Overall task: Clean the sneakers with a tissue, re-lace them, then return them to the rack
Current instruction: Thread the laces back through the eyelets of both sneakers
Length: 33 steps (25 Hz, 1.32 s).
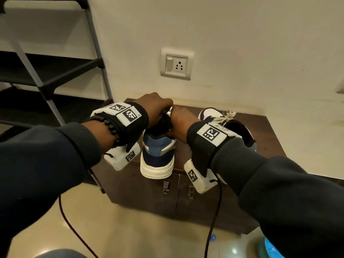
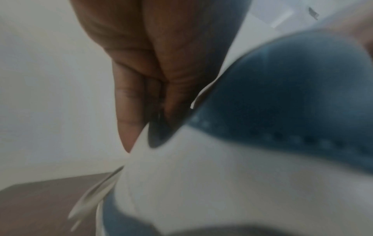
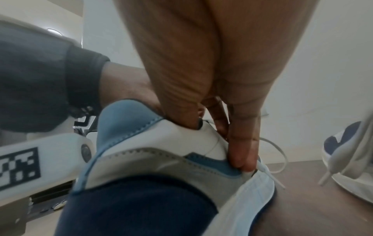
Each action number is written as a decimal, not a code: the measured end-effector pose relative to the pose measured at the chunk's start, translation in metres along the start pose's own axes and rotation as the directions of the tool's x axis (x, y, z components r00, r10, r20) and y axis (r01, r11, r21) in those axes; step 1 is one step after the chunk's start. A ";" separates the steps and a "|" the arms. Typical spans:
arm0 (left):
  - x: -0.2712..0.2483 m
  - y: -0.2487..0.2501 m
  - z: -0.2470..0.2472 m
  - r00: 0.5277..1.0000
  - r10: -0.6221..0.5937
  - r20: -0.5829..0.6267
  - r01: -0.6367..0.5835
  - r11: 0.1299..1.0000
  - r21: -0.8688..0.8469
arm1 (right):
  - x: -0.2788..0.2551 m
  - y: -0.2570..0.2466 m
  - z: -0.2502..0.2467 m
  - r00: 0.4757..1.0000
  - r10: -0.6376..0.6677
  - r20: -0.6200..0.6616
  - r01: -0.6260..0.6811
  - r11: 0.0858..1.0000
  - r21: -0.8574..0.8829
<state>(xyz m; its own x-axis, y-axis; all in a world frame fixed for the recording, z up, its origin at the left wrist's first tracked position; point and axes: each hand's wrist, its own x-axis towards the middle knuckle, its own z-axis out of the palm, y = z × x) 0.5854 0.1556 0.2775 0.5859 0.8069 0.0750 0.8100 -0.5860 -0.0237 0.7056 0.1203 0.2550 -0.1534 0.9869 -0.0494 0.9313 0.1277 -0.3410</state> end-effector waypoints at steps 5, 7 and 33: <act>0.005 0.003 -0.022 0.965 -0.149 0.215 0.168 0.983 -0.070 | -0.014 -0.001 -0.014 0.998 -0.031 0.051 0.033 0.999 -0.036; 0.004 0.005 -0.031 0.951 -0.159 0.265 0.188 0.979 -0.084 | -0.020 0.003 -0.021 0.997 -0.051 0.064 0.053 0.998 -0.034; -0.087 0.094 -0.055 0.950 -0.300 0.085 0.305 0.950 -0.063 | -0.128 0.051 -0.073 0.964 0.224 -0.146 -0.238 0.968 -0.085</act>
<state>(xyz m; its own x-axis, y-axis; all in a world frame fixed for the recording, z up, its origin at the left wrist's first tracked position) 0.6090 0.0263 0.3235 0.3161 0.9487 -0.0061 0.9470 -0.3151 0.0631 0.7974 0.0072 0.3124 0.1091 0.9939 0.0132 0.9657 -0.1028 -0.2383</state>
